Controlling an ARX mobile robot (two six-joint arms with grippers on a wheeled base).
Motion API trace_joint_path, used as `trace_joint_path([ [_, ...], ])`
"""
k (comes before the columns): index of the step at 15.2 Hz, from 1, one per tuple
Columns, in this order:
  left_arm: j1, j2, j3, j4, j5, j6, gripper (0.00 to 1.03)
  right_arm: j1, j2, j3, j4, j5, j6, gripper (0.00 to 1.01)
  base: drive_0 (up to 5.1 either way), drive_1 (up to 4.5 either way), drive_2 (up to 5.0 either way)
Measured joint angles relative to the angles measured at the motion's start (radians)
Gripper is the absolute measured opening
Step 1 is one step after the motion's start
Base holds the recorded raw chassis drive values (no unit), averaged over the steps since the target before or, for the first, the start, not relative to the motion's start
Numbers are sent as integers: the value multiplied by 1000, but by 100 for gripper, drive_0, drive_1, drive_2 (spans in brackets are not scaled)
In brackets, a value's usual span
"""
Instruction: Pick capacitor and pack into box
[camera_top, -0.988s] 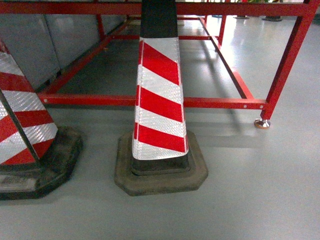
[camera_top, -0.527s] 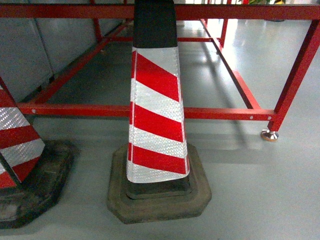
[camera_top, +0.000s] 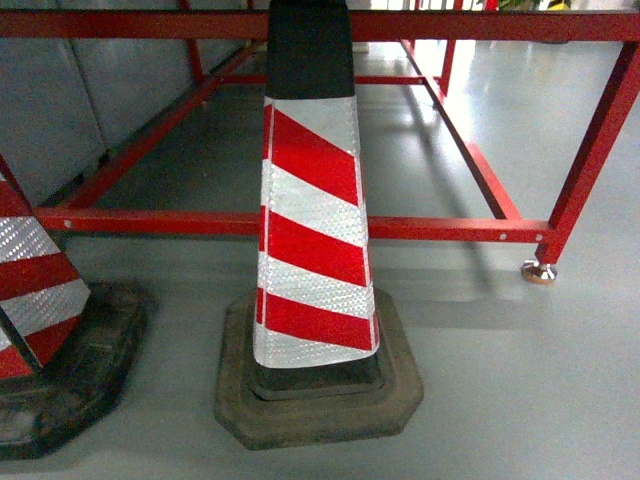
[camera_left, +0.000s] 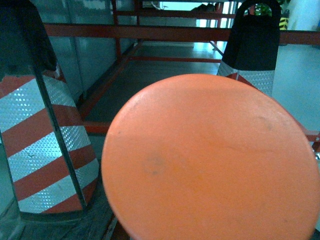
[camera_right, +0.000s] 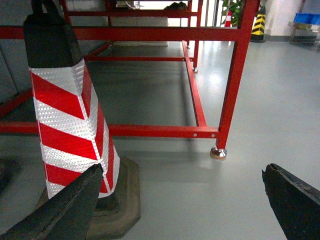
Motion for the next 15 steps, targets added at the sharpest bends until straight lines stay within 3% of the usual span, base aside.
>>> trace_joint_path([
  [15,0,0,0,1,0,10,44,0,0,0,2,0,-1,98,0,0,0],
])
